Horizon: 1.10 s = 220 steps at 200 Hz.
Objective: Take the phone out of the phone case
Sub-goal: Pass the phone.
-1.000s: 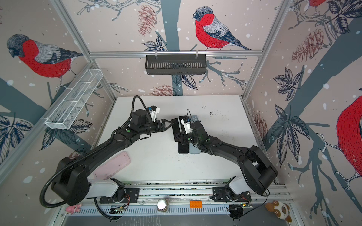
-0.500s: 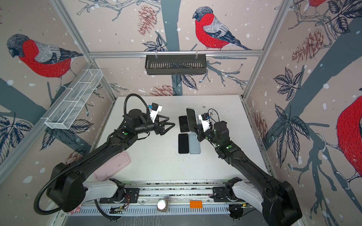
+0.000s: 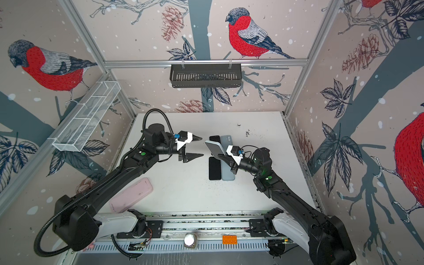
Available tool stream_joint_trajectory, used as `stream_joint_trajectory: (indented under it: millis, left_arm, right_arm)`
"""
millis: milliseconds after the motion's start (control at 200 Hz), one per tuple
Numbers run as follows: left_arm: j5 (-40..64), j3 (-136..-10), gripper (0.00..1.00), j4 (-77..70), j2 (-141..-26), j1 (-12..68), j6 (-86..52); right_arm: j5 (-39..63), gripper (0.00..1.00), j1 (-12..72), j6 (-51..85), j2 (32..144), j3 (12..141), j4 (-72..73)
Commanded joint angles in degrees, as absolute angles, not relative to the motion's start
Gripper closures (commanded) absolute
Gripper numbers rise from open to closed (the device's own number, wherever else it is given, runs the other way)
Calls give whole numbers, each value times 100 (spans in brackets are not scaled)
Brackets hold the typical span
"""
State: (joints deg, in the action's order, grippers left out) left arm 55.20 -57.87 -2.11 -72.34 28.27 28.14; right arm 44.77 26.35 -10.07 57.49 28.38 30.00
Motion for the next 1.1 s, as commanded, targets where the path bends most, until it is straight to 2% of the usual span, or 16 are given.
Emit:
stream_joint_trajectory:
  millis: [0, 300, 450, 610, 966, 1096]
  left_arm:
    - [5923, -5785, 27, 229, -7256, 2815, 3679]
    - [6379, -5870, 45, 328, -7401, 2823, 3967]
    - [6301, -6020, 48, 681, -7443, 2851, 4164]
    - [6232, -6213, 56, 1047, -7547, 2853, 4280]
    - [6361, -6542, 82, 1864, -7795, 2848, 4663]
    - [6427, -6603, 88, 1989, -7850, 2848, 4723]
  right_arm:
    - [5196, 100, 2651, -1189, 5890, 2954, 3483]
    - [5381, 100, 2856, -1382, 6108, 2987, 3353]
    - [5404, 100, 2845, -1363, 6167, 2964, 3451]
    - [5501, 100, 2830, -1329, 6291, 2965, 3527]
    - [5562, 100, 2824, -1350, 6404, 2962, 3518]
    - [5623, 100, 2829, -1345, 6459, 2970, 3526]
